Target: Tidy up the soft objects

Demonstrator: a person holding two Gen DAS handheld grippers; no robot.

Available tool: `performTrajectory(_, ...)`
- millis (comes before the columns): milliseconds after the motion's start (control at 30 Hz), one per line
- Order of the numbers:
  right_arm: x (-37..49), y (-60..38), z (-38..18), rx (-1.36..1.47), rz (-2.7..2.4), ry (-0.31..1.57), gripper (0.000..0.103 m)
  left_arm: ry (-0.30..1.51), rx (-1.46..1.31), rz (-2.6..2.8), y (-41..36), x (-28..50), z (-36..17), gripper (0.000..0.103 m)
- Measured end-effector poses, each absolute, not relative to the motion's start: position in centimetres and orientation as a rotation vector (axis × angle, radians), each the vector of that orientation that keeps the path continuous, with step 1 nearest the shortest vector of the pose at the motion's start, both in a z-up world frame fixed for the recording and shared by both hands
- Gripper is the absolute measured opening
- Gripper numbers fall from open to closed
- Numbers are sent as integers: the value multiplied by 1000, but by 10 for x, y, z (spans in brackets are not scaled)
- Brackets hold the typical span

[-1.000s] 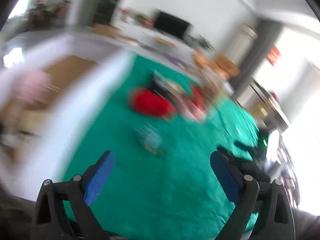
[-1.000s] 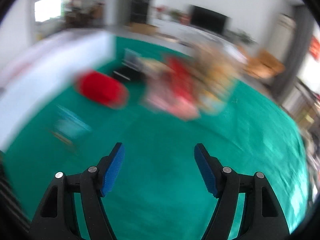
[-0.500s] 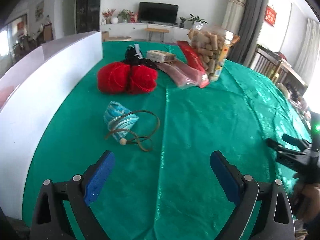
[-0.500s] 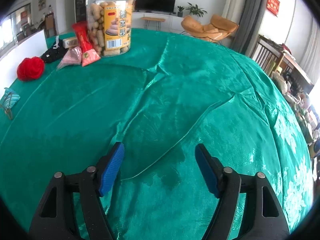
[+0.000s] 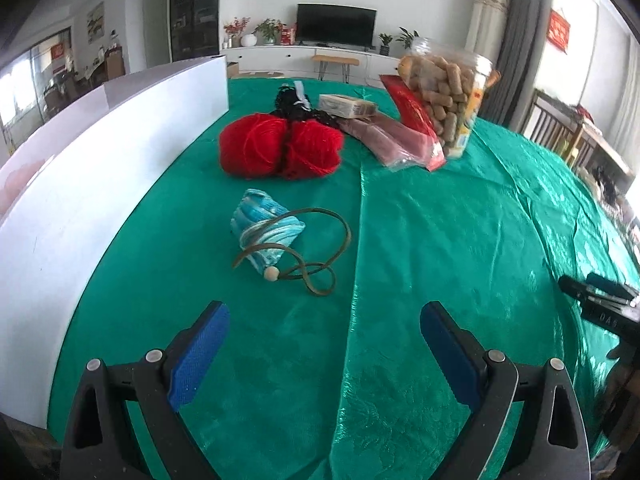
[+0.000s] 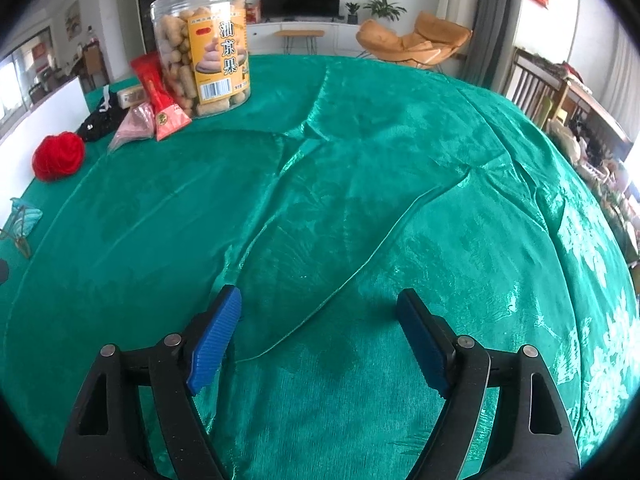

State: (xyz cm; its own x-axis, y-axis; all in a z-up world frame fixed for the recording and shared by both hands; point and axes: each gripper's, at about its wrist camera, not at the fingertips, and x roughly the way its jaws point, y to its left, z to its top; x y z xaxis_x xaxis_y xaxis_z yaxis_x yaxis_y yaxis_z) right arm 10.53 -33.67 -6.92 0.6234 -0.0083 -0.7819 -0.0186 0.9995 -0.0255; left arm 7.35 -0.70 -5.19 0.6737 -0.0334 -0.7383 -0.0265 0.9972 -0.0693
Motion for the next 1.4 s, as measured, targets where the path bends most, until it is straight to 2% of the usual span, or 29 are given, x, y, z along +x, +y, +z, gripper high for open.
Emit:
performTrajectory(633,105,-337,-69,-19,10,902,83,847,-32,-8,-16,74,-55,96)
performTrajectory(933,107,-339,-70,4,14,908,84,812,-268,50,31,70,-50,96)
performTrajectory(1100,109,-337,-69,-3,21,924,85,791,-290,82,36,66,-48,96)
performTrajectory(1200,127,-323,-60,-31,76,961,84,783,-278,88,35,65,-47,96)
performTrajectory(1400,188,-249,-18,-82,283,904,84,798,-284,90,34,69,-51,96)
